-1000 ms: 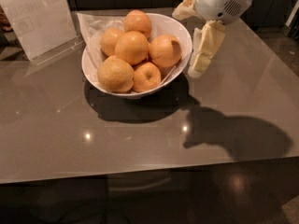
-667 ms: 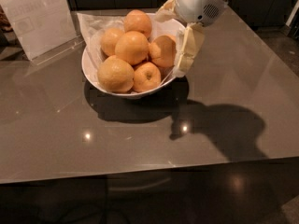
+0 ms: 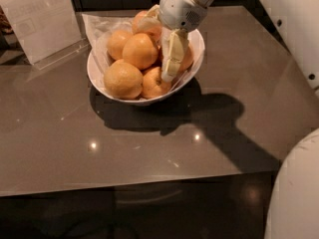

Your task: Pick orange from white bowl

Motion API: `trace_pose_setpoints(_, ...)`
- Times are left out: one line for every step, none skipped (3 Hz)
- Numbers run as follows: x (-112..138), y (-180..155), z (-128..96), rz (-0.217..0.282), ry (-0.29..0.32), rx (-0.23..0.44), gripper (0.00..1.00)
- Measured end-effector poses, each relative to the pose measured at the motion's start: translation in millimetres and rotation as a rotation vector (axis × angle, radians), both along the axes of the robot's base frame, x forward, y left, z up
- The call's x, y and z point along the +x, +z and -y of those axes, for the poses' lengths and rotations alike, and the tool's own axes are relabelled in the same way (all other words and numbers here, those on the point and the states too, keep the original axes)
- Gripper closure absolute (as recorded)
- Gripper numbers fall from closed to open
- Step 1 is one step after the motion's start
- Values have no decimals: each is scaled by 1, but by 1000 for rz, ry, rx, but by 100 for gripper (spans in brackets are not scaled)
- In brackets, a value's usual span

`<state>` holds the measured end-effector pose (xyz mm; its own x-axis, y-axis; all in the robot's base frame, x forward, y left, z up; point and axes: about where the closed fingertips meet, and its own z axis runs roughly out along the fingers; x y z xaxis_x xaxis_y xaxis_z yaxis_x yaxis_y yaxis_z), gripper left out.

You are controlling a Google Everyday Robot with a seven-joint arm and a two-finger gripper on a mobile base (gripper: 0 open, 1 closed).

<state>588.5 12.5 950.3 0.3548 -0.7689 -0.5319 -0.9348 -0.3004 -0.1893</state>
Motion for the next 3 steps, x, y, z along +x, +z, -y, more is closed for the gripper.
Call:
trace_pose_setpoints(4,-2,-1,5,-13,11,0)
trace_pose_setpoints(4,-2,-2,5,-13,11,0)
trace_pose_setpoints(15,-13,-17,-22,25,36,0)
